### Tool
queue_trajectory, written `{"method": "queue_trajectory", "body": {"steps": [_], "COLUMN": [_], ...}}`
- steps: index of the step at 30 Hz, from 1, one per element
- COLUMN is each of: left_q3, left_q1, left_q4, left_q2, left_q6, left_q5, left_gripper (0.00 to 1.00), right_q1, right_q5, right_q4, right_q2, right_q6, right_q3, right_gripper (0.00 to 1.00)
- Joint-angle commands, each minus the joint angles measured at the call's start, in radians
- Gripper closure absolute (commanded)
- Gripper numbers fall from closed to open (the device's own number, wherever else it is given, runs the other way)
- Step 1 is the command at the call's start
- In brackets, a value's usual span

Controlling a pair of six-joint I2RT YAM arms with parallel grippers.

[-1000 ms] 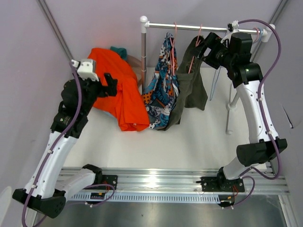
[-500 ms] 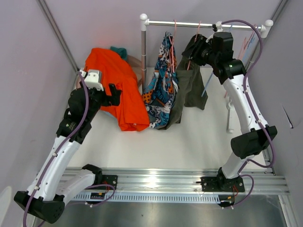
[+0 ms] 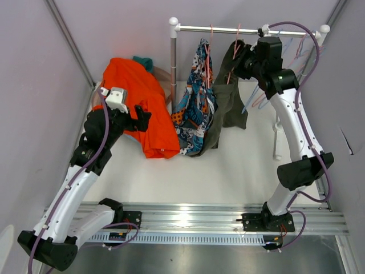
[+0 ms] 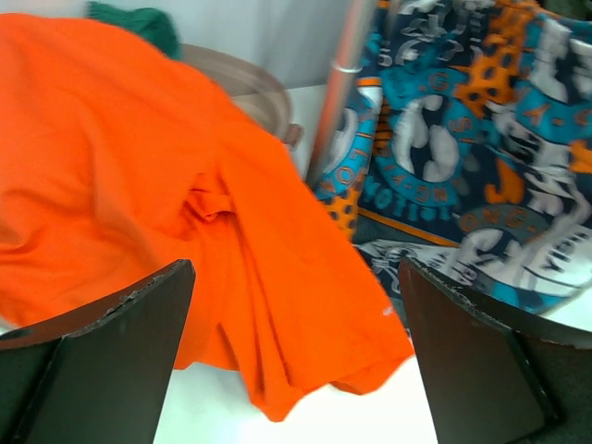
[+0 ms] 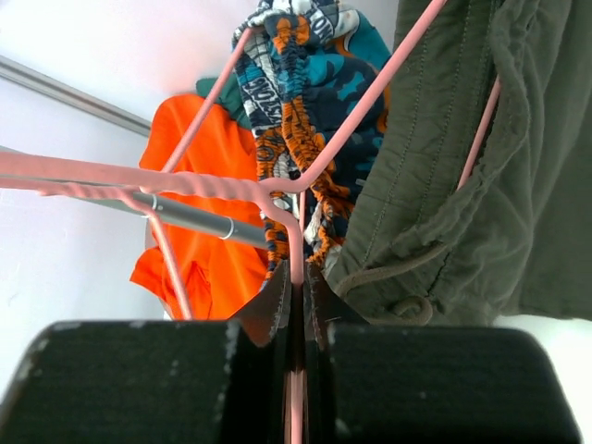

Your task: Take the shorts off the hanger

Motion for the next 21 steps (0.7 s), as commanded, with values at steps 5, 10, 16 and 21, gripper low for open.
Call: {"method": "queue_trajectory", "body": {"steps": [5, 10, 16, 21], "left_q3": [0.107, 0.133, 0.205, 0.311], "left_q1": [-0.179, -0.369, -0.527, -0.623], "left_q4": [0.109, 0.242, 0.396, 0.429], "left_q2": [0.019, 0.107, 0.303, 0.447], "left_q6": [0.003, -0.026, -0.035, -0.006], "left_q5": [0.3, 0.371, 0.416, 0.406], "left_gripper": [0.01, 0.01, 0.01, 0.01], "right_q1": [0.001, 0.004, 0.016, 0.017], "right_q5": [0.057, 0.07, 0.069, 0.069], "right_q4": [-0.016, -0.01, 0.057, 0.06], "right_q2": [-0.07, -0.153, -0.3, -0.364], "right_q6": [-0.044, -0.019, 0.025, 0.038], "right_q3": [0.201, 0.13, -0.069, -0.128], "right_gripper": [1.0, 1.0, 1.0, 1.0]}}
